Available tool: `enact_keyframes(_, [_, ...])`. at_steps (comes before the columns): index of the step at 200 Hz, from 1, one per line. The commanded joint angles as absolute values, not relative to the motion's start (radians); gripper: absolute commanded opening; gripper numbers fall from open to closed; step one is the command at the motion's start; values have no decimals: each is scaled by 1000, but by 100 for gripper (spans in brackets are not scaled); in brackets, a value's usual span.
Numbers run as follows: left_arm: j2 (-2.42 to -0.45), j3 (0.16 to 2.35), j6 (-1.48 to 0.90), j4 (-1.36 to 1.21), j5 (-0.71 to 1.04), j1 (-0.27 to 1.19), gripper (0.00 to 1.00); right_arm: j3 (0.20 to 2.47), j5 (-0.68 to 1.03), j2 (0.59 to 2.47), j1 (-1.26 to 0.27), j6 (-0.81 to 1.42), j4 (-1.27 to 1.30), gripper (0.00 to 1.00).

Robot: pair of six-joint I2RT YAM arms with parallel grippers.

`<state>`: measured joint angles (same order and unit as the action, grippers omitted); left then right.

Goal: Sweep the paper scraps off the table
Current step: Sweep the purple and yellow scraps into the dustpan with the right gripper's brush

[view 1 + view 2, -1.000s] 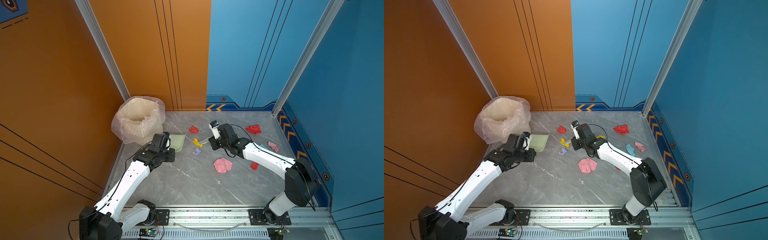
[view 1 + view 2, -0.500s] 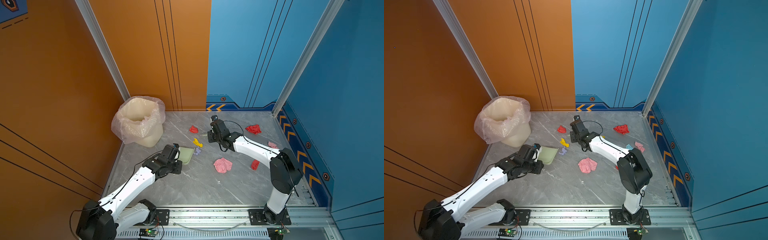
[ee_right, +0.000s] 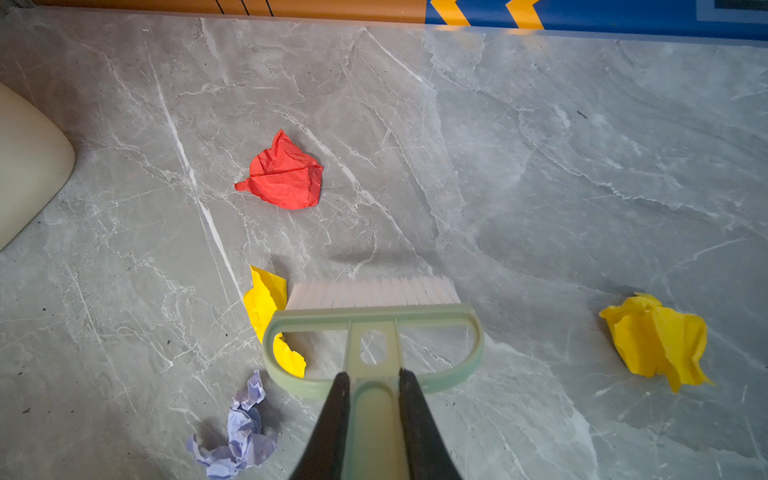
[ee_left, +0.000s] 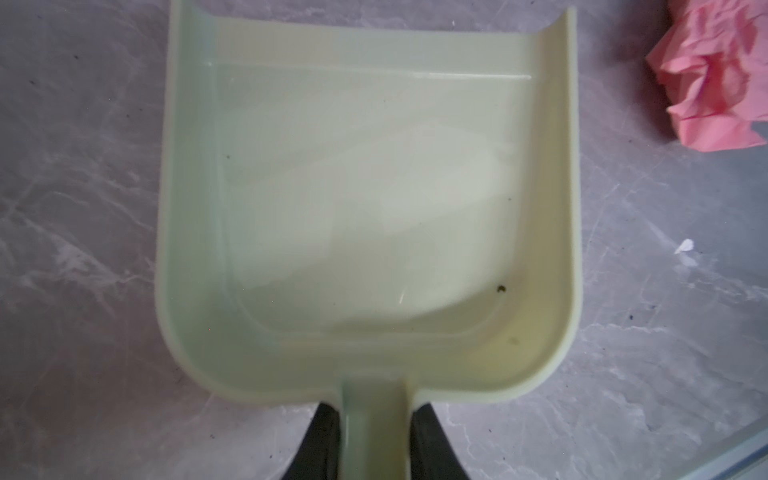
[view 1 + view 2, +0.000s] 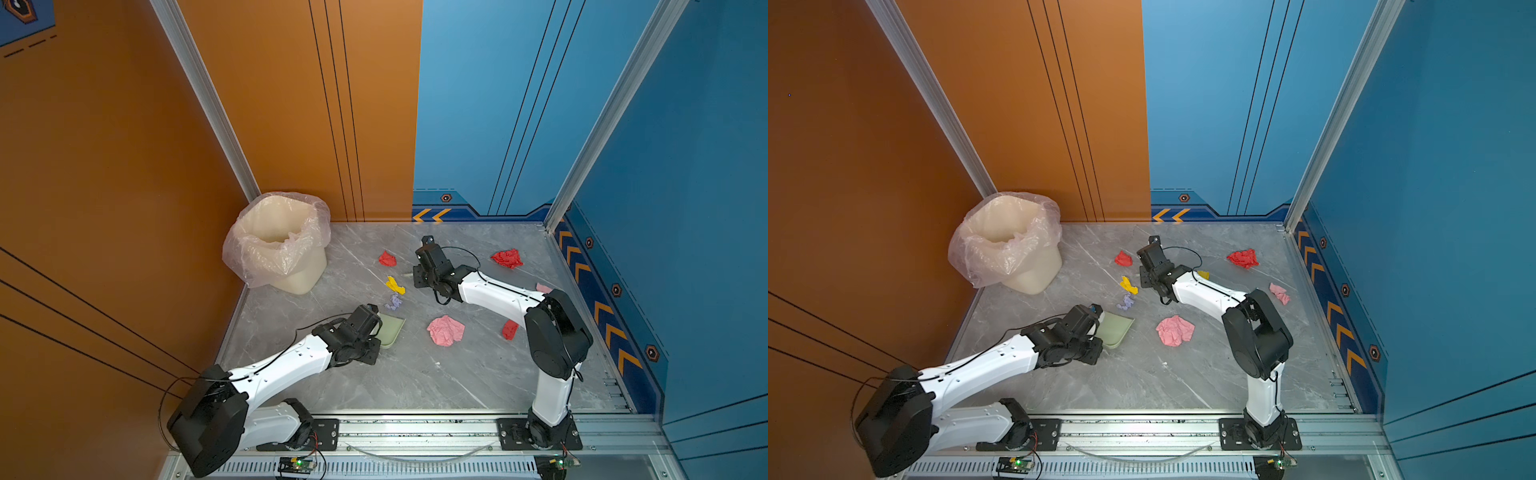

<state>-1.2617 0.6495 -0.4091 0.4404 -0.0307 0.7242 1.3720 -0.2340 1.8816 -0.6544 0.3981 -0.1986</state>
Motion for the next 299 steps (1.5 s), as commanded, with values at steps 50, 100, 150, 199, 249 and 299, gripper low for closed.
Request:
enact_keyframes(50, [-1406, 712, -427, 414, -84, 745, 0, 1439, -246, 1941, -659, 351, -222, 0])
enact_keyframes(100, [-1480, 748, -429, 409, -94, 743, 0, 1415, -233, 1950, -682, 330, -236, 0])
enact_keyframes(150, [-1523, 769, -440, 408, -87, 742, 0, 1313, -231, 1892, -748, 297, -262, 0])
enact_keyframes(199, [-1520, 763, -446, 405, -90, 734, 0, 1199, -234, 1797, -817, 254, -290, 0])
enact_keyframes(249, [-1505, 743, -452, 405, -92, 721, 0, 1138, -149, 1710, -838, 220, -297, 0])
enact_keyframes(299, [-1477, 730, -454, 408, -93, 710, 0, 1157, -92, 1648, -761, 186, -256, 0])
